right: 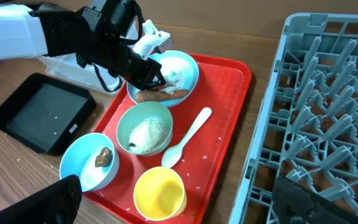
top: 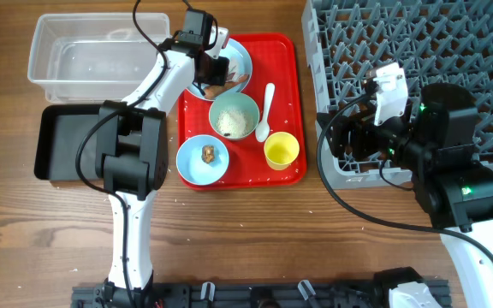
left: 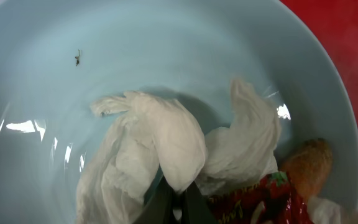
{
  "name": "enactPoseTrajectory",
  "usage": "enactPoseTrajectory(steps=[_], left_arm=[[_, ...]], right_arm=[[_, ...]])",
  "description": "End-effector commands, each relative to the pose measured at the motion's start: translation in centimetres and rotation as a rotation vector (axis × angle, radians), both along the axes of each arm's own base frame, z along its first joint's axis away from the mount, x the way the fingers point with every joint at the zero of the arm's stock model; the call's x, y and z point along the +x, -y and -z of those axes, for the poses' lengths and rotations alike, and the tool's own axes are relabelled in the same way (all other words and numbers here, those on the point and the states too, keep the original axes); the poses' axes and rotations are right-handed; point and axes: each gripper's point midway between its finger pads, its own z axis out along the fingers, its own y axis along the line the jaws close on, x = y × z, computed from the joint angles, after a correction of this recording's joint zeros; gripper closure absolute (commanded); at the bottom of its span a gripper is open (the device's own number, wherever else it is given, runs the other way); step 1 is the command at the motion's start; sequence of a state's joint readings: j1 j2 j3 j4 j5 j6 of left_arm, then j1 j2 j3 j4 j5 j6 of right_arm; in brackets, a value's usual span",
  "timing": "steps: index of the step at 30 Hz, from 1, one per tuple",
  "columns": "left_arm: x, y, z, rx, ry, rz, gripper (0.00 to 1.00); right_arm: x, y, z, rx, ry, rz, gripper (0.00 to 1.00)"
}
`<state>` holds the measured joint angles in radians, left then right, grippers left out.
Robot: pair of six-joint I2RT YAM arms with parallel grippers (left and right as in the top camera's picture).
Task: Sort waste into correct bins and load items into the dishwasher rack
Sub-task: 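Carry the tissue with the left gripper and drop it into the clear bin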
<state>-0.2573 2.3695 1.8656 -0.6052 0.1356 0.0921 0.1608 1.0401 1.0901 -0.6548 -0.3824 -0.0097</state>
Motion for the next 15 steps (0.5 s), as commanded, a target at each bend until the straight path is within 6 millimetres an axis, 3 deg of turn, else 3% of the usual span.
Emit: enactPoseTrajectory(steps=[1,5,7,12,15], left_arm=[[1.6,0.3,-4.1,-0.053,0.069,-0.061,0.96],[3.7,-0.7,-14.4,-0.137,0.238,-0.135,0.96],[3.5,-1.7,-18.1,-0.152,0.292,-0.150,0.96],[2.0,-4.4,-21.9,-0.151,0.314,-0.189,0.96],[1.9,-7.8,-22.9,-0.140,0.320,-0.248,0.96]], right_arm=[[0.0,-0.4,-1.0,0.005,0.027,-0.026,0.00],[0.1,-0.4,-1.2,0.006,0.034,-0.026,0.00],[0.2,-0.4,-1.2,0.007,0.036,-0.025,0.00],[0.3,-0.4,-1.4,0.008,0.045,-0.026,0.00],[0.4,-0.5,-1.5,0.009,0.052,-0.025,0.00]])
